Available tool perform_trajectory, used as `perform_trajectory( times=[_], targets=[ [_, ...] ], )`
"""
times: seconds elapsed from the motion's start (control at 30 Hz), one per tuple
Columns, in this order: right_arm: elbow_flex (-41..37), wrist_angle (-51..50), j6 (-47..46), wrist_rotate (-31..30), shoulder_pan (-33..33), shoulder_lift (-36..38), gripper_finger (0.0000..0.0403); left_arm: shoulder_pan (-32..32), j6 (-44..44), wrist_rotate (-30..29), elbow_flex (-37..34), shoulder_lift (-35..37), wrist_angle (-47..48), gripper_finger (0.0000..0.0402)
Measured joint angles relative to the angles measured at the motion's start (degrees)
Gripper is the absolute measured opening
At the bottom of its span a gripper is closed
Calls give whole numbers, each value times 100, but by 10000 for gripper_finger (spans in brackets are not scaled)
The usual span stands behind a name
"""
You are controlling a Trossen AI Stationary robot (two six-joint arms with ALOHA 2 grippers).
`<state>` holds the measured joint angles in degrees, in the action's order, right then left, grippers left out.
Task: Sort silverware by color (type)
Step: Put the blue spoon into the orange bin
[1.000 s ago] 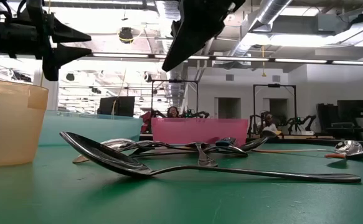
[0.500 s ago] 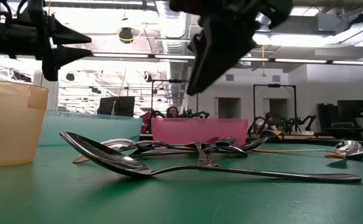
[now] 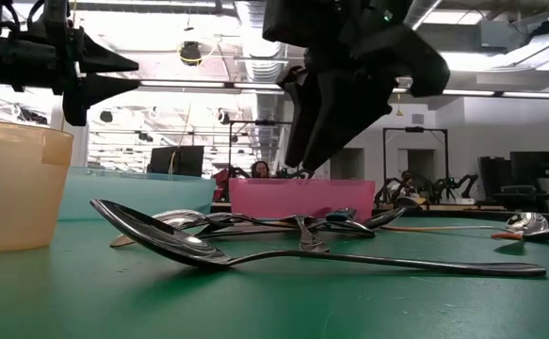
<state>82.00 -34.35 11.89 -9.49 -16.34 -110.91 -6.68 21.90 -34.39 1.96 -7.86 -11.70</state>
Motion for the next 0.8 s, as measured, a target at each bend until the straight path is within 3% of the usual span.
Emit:
perform_trajectory(
  times=[0.17, 0.33, 0.8],
  targets=[
    [0, -303, -115, -38, 247, 0, 162, 2, 127, -152, 0, 0, 58, 158],
    [3, -702, -134, -456, 518, 0, 162, 2, 128, -162, 0, 0, 81, 158],
    [7, -619, -589, -361, 883, -53, 162, 2, 131, -203, 0, 0, 79, 158]
  ],
)
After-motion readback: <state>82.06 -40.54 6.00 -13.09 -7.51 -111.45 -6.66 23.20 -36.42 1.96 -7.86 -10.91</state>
